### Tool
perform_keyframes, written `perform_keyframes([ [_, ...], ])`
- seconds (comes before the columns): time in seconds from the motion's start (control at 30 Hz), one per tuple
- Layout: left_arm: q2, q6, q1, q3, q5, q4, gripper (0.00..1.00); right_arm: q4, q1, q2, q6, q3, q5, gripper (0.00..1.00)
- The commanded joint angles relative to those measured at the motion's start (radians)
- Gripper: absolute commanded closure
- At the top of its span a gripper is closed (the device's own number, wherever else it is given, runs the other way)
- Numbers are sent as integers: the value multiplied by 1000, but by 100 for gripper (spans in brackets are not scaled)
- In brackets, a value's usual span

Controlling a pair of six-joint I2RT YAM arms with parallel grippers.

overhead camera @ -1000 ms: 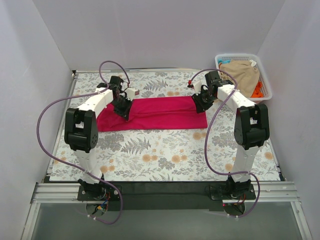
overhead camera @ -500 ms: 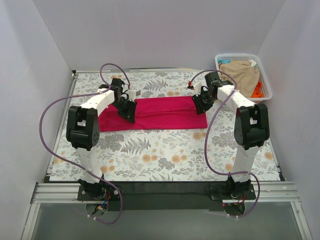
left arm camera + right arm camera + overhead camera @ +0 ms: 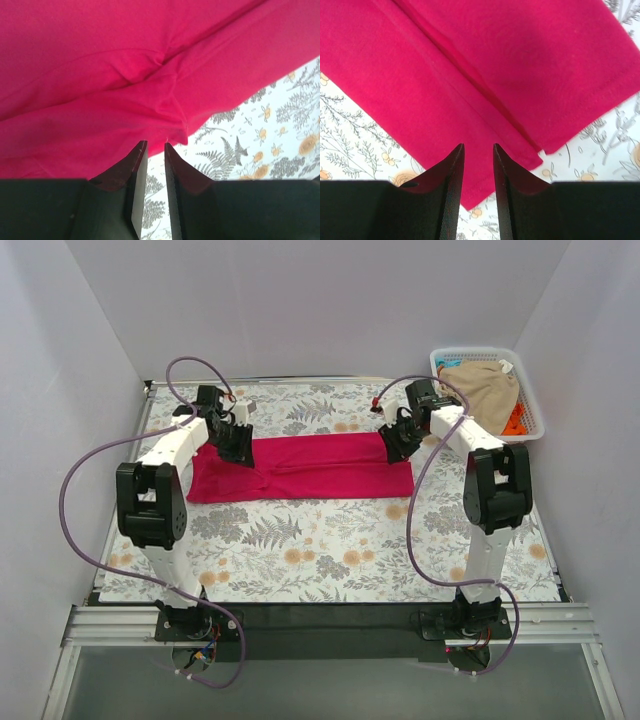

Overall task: Fold and stack the t-shirts
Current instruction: Fold the tshirt

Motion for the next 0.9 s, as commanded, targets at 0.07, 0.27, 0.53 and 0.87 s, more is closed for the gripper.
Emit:
perform_keyframes([
  [0.07, 78, -61, -9, -54, -50, 106, 80, 5, 19, 81, 14, 47, -35, 70],
  [0.27, 155, -61, -9, -31, -102, 122, 77, 24, 37, 147, 11, 25, -8, 71],
  [0.53, -56, -98, 40, -31, -65, 38, 73, 21, 44, 75, -35, -126, 34, 71],
  [0.87, -265, -173, 86, -212, -82, 13, 64, -85, 204, -247, -79, -507, -75, 71],
])
